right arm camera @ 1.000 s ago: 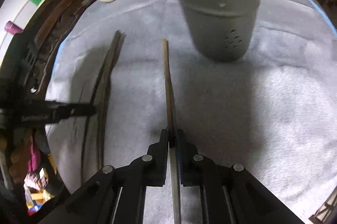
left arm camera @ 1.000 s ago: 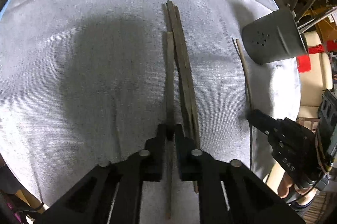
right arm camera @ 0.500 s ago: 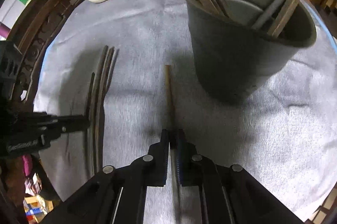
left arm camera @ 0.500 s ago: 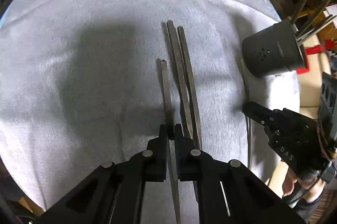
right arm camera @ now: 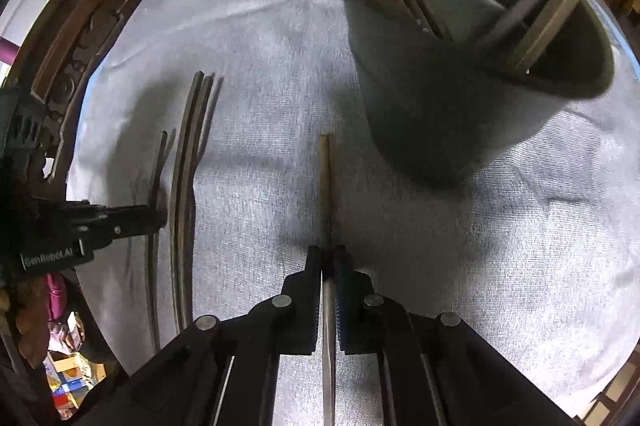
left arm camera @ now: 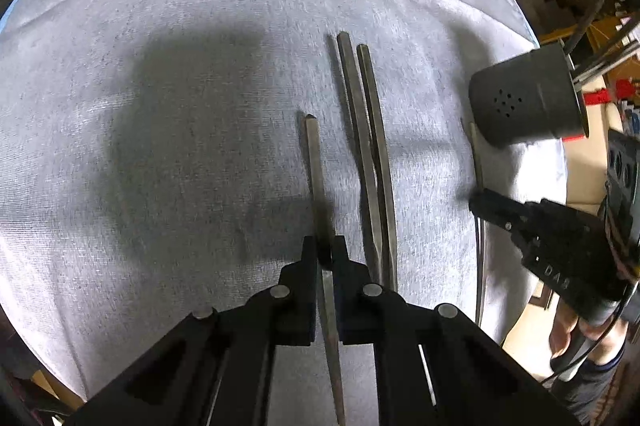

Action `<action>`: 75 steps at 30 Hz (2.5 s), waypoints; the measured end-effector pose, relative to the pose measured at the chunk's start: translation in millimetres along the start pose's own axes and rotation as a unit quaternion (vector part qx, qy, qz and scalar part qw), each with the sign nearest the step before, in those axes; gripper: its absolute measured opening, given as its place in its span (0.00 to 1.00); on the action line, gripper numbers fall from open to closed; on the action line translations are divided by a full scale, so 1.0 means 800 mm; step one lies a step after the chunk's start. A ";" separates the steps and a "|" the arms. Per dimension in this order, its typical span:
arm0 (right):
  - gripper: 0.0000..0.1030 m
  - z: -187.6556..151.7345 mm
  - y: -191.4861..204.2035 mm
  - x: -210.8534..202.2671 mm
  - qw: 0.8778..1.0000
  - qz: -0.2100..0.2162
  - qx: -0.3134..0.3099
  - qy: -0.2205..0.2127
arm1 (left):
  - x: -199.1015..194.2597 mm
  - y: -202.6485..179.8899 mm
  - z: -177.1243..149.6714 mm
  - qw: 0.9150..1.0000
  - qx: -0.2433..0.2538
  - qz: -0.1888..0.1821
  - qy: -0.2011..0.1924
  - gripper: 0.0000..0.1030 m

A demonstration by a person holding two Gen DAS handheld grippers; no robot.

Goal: Organize utensils
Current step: 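Lift both held chopsticks and carry them over the grey cup, then lower the chopsticks into the grey cup and open both tools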

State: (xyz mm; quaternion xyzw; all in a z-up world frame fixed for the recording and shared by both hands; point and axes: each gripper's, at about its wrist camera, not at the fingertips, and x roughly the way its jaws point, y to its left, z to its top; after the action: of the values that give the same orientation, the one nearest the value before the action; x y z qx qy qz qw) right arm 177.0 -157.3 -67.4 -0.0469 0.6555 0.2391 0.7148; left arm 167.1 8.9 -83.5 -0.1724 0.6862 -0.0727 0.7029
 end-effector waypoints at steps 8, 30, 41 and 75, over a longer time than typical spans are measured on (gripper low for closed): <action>0.08 0.012 0.014 0.009 0.999 -0.021 -0.015 0.022 | 0.007 0.013 0.006 0.999 -0.018 -0.018 0.031 0.07; 0.06 -0.130 -0.052 -0.164 0.919 0.015 0.125 -0.374 | -0.156 -0.011 -0.109 0.920 -0.025 0.023 -0.390 0.06; 0.06 -0.143 -0.007 -0.183 0.870 -0.098 0.067 -0.479 | -0.178 -0.025 -0.144 0.862 0.008 0.103 -0.496 0.06; 0.06 -0.219 -0.009 -0.268 0.838 -0.048 0.077 -0.538 | -0.271 -0.073 -0.204 0.847 0.026 -0.043 -0.530 0.05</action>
State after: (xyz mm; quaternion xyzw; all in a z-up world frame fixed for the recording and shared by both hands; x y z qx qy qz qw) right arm 14.2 -290.1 113.0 0.1129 0.1814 0.1409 0.9667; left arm 3.0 4.5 140.8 -0.1954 0.1993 -0.0183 0.9601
